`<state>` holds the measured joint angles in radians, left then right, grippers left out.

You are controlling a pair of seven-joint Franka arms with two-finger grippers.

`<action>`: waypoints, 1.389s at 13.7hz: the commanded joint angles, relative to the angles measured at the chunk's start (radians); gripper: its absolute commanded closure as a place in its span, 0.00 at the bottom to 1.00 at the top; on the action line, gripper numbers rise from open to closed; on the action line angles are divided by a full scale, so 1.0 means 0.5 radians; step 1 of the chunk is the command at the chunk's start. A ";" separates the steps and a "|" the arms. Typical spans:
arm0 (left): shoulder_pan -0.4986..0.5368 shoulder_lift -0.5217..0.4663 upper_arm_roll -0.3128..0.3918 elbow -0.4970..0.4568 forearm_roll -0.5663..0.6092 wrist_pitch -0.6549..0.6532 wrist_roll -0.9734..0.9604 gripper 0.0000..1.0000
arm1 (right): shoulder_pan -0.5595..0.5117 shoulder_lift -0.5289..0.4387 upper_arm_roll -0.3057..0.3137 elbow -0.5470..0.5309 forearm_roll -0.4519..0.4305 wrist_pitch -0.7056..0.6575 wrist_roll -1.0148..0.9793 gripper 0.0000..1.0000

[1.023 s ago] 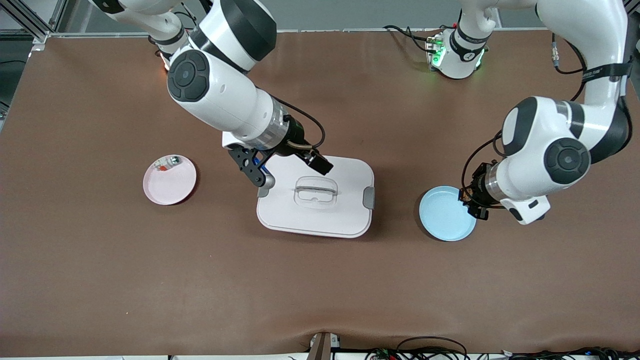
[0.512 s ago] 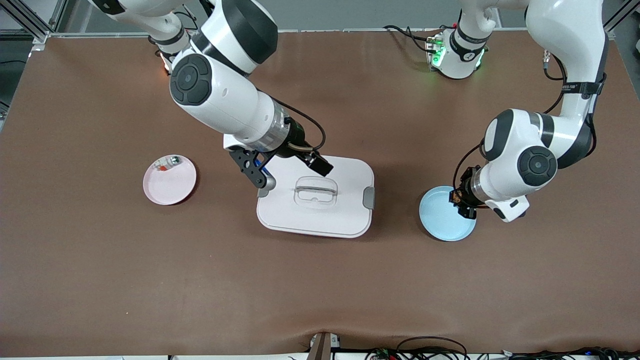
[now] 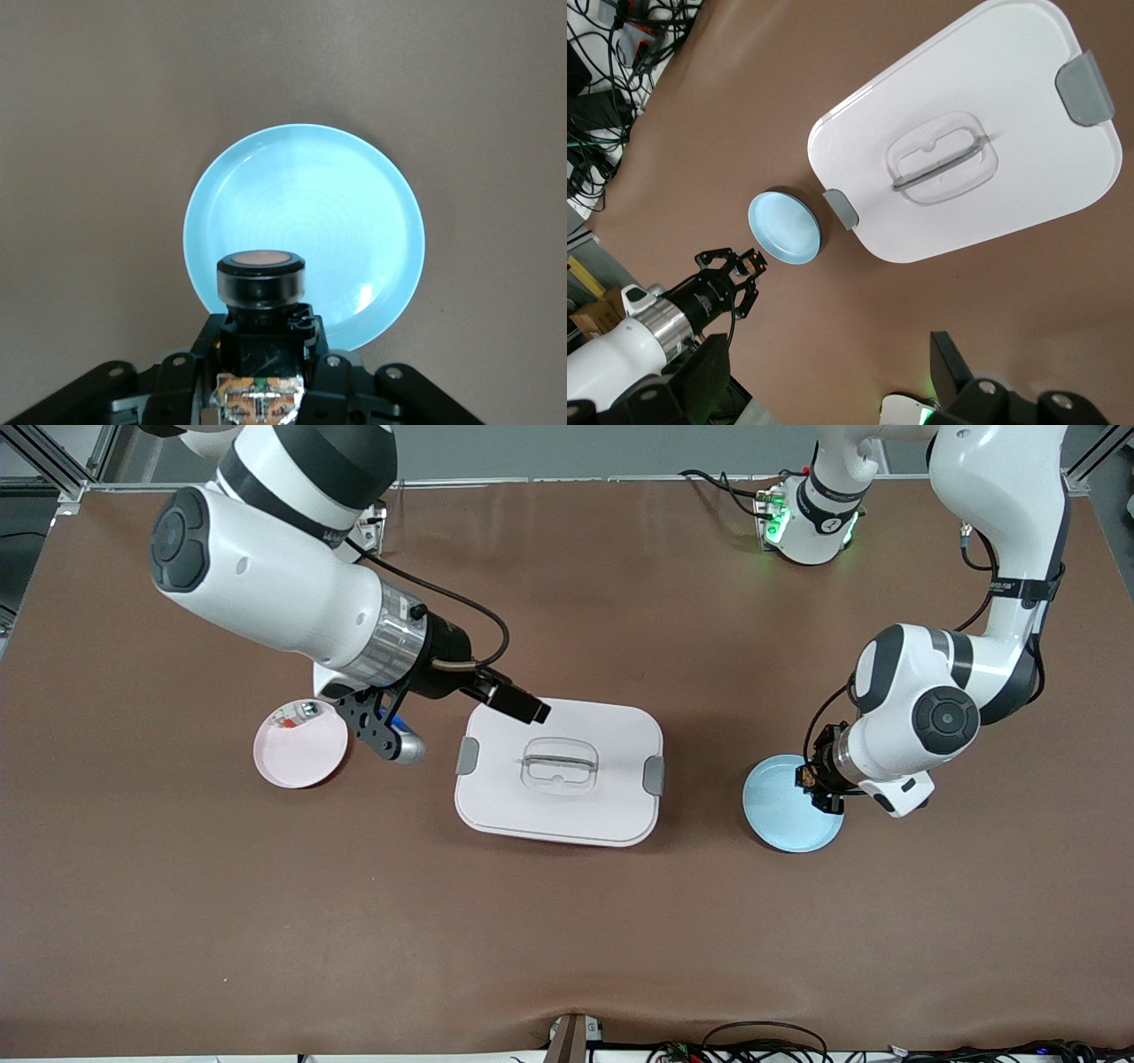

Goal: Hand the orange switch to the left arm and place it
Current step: 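Lower the switch onto the blue plate while the right gripper withdraws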

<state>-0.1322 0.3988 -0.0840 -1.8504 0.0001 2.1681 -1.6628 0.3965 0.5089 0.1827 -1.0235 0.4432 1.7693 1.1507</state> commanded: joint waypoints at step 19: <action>0.016 0.325 -0.007 -0.220 0.307 0.671 -0.307 1.00 | -0.419 -0.091 -0.019 -0.027 -0.680 -0.832 -2.013 0.00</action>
<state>-0.1290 0.5647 -0.0848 -1.9430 0.1273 2.4807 -1.7899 0.2017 0.4839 0.1586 -1.0297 0.1639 1.3940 0.1840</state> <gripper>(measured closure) 0.590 0.000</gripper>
